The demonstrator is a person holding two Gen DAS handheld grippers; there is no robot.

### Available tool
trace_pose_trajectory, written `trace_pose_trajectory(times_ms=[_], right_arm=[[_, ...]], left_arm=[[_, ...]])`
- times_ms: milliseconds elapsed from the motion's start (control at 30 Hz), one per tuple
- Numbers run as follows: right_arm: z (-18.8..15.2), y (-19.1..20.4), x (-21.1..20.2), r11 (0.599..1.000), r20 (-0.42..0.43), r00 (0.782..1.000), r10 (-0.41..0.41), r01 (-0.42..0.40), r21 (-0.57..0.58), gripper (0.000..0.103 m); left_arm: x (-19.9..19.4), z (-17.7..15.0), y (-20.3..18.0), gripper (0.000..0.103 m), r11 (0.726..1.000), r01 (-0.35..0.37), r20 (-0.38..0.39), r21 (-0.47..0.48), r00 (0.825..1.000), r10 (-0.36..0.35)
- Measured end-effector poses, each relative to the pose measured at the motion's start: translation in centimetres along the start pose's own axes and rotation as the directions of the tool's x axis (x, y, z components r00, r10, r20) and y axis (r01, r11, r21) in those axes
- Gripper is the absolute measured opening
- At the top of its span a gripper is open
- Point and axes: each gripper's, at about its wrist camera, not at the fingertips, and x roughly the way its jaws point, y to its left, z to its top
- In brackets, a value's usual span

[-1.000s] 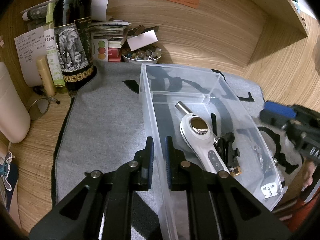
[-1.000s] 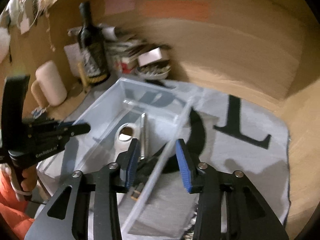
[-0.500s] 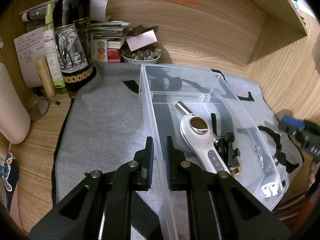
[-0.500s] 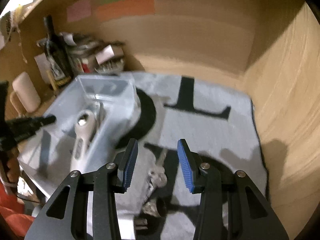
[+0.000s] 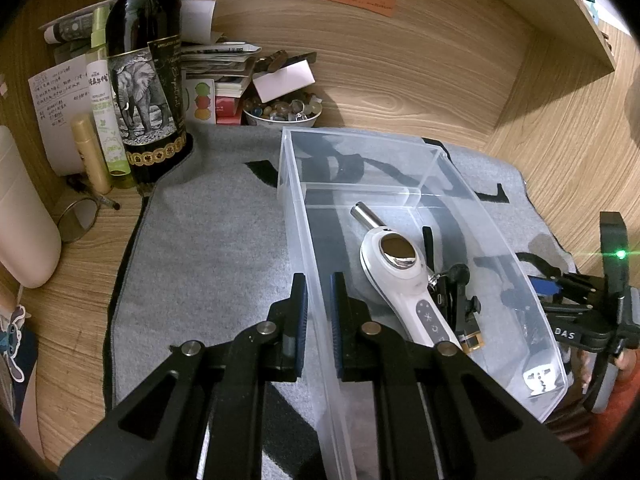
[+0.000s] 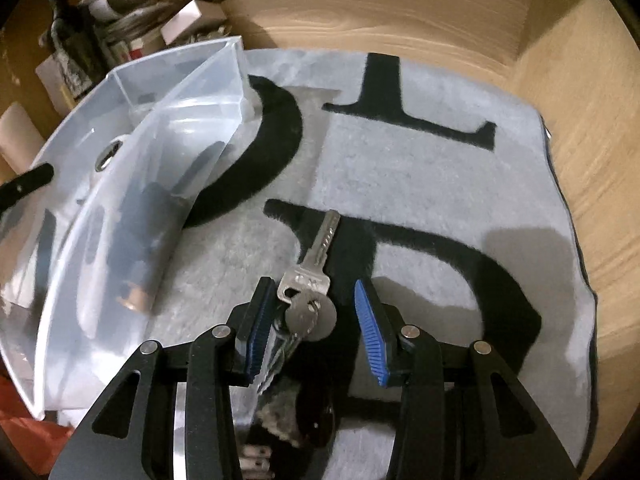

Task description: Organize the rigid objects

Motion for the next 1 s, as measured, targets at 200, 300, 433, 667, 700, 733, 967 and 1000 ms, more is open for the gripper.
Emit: trace_pose_trajectory(times_ms=[200,300,433,667,700,733,967,1000], right_arm=[[-0.3,0.4,-0.2,1.000,0.025,1.000,-0.008,0.008,-0.012,0.026],[-0.2,0.9,-0.2,0.999,0.034,0.999,-0.029,0.030,-0.030,0.025],[0.2,0.8,-0.3,1.000,0.040,0.999,-0.016,0.017,-0.018,0.025],[1.6,1.0,-3.8,1.000,0.158,0.987,-0.012,0.014,-0.010,0.025],[1.9,1.1,-4.3,1.000,0.177,0.984,-0.015,0.017,-0.011,0.025],[2.1,1.2,-4.8,1.000,0.193,0.981,-0.012,0.015,-0.015,0.025],[4.5,2.3,-8.2,0.999,0.293,0.956,0.014,-0.001,-0.045,0.003],[4.7,2.5,-8.5,0.999,0.306,0.952,0.021,-0.007,-0.047,0.003]], left_arm=[[0.0,0.0,0.0,0.010,1.000,0.000,-0.001,0.001,1.000,0.000],[0.0,0.0,0.0,0.010,1.000,-0.006,0.002,0.007,1.000,0.006],[0.0,0.1,0.1,0.010,1.000,-0.002,0.001,0.004,1.000,0.002],[0.0,0.1,0.2,0.010,1.000,-0.002,0.002,0.004,1.000,0.002],[0.0,0.1,0.1,0.010,1.000,-0.002,0.002,0.004,1.000,0.002],[0.1,0.2,0.1,0.010,1.000,-0.002,0.002,0.004,1.000,0.002],[0.0,0.1,0.2,0.010,1.000,-0.002,0.002,0.006,1.000,0.002],[0.0,0.1,0.2,0.010,1.000,-0.002,0.002,0.005,1.000,0.002]])
